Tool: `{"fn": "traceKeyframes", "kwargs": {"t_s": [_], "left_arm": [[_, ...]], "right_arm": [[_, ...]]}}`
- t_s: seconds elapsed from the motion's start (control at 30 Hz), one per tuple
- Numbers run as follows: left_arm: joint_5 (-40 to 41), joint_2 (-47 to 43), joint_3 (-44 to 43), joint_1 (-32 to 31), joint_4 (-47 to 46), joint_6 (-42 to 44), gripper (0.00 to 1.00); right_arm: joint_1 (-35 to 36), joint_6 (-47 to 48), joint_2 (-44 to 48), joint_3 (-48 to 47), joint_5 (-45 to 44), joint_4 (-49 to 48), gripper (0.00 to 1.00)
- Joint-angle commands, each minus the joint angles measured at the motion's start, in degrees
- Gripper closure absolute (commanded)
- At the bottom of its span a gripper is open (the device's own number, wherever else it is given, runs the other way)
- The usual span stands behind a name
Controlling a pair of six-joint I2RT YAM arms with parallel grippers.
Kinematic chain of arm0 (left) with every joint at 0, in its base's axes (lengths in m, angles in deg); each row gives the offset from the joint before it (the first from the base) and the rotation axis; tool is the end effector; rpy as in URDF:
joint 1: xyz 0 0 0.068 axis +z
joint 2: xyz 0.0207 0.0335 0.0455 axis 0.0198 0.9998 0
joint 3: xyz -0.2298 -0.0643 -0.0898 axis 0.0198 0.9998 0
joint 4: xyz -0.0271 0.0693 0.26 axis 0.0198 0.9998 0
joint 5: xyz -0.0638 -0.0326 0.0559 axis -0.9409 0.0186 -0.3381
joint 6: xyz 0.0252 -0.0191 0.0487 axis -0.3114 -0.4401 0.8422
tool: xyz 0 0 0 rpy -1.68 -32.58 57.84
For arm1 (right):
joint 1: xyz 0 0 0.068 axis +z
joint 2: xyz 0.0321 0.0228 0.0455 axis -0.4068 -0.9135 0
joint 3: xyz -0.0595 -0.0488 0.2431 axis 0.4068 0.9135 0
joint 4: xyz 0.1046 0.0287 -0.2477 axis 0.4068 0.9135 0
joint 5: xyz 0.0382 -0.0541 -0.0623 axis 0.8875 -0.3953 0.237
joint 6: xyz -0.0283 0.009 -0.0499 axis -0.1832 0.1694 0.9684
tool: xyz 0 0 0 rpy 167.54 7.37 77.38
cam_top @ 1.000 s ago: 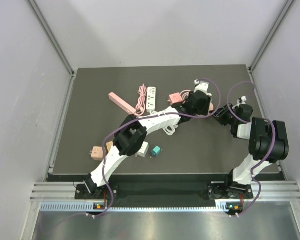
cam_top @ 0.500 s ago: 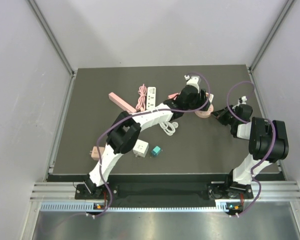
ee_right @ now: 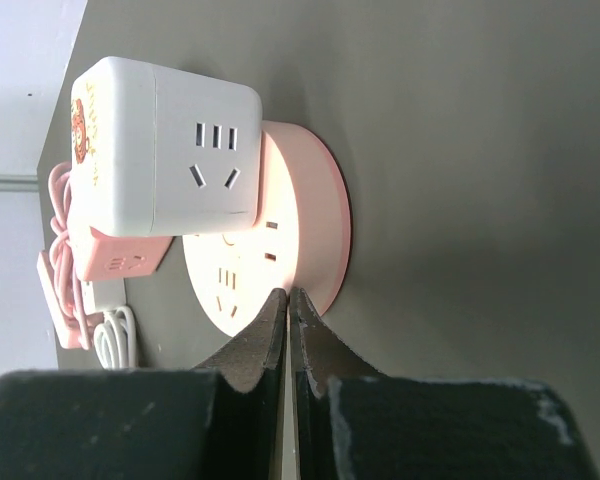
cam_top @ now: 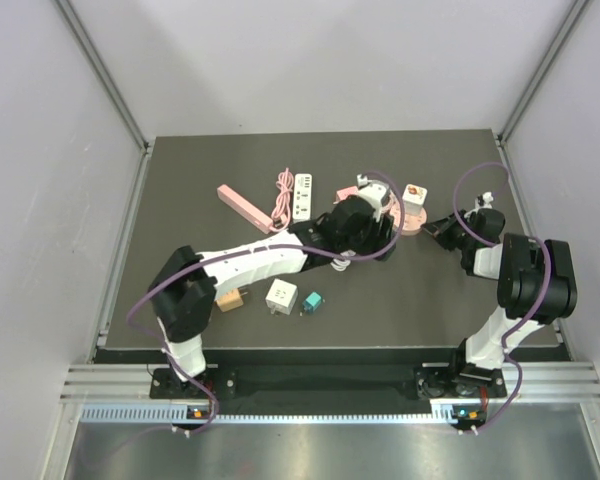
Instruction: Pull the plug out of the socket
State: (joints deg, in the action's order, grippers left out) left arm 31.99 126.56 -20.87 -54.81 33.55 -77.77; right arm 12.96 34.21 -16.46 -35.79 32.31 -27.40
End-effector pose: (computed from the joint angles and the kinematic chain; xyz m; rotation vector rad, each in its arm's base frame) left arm 0.2510 -0.3644 0.2508 0.5391 2.1030 -0.7335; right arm 0.3113 -0.0410 0.0958 0.6894 2.0170 0.8390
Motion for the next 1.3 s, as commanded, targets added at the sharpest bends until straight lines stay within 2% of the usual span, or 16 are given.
{"fn": "traceKeyframes", "kwargs": {"t_s": [0.0, 0.23, 0.4, 0.6, 0.8, 0.9, 1.0, 1.03, 1.07, 1.1, 1.23, 1.27], "left_arm": [[-2.1, -6.8, 4.7, -1.6, 3.3, 1.8, 1.00], [-1.9, -11.3, 13.9, -2.0, 4.9, -1.9, 1.00], [-4.0, -9.6, 14.1, -1.9, 6.0, -2.2, 0.99], [-3.3, -5.6, 10.8, -2.0, 12.5, -4.1, 0.99], [-2.7, -10.1, 16.6, -1.9, 12.5, -6.5, 0.96], [-3.1, -10.4, 16.3, -1.9, 15.9, -7.5, 0.96], [-3.7, -9.4, 15.8, -1.9, 17.7, -8.1, 0.87], [-3.7, -9.0, 15.4, -1.9, 18.5, -8.2, 0.87], [-3.2, -8.3, 14.8, -1.8, 19.6, -8.3, 0.78], [-2.8, -8.0, 14.6, -1.9, 20.0, -8.3, 0.74], [-0.1, -8.8, 14.2, -1.9, 20.4, -8.5, 0.60], [1.0, -9.2, 13.8, -1.9, 20.6, -8.4, 0.42]], "right_arm": [[0.5, 2.0, -1.8, -1.2, -0.3, 1.8, 1.00], [0.8, 2.3, -1.9, -1.3, -0.2, 1.8, 1.00], [1.0, 2.5, -1.8, -1.6, -0.3, 2.4, 1.00], [1.0, 2.5, -2.2, -1.8, 0.3, 2.2, 1.00], [1.0, 2.5, -2.5, -2.1, 0.8, 2.1, 1.00], [1.0, 2.4, -2.6, -2.1, 0.9, 2.0, 1.00], [1.0, 2.6, -2.6, -2.0, 0.9, 1.9, 1.00], [1.0, 2.5, -2.6, -2.0, 1.0, 1.9, 1.00], [1.1, 2.5, -2.7, -2.1, 1.0, 1.9, 1.00], [1.0, 2.4, -2.8, -2.1, 1.1, 1.9, 1.00], [1.1, 2.6, -2.8, -2.1, 1.1, 1.8, 1.00], [1.0, 2.4, -2.8, -2.1, 1.2, 1.8, 1.00]]}}
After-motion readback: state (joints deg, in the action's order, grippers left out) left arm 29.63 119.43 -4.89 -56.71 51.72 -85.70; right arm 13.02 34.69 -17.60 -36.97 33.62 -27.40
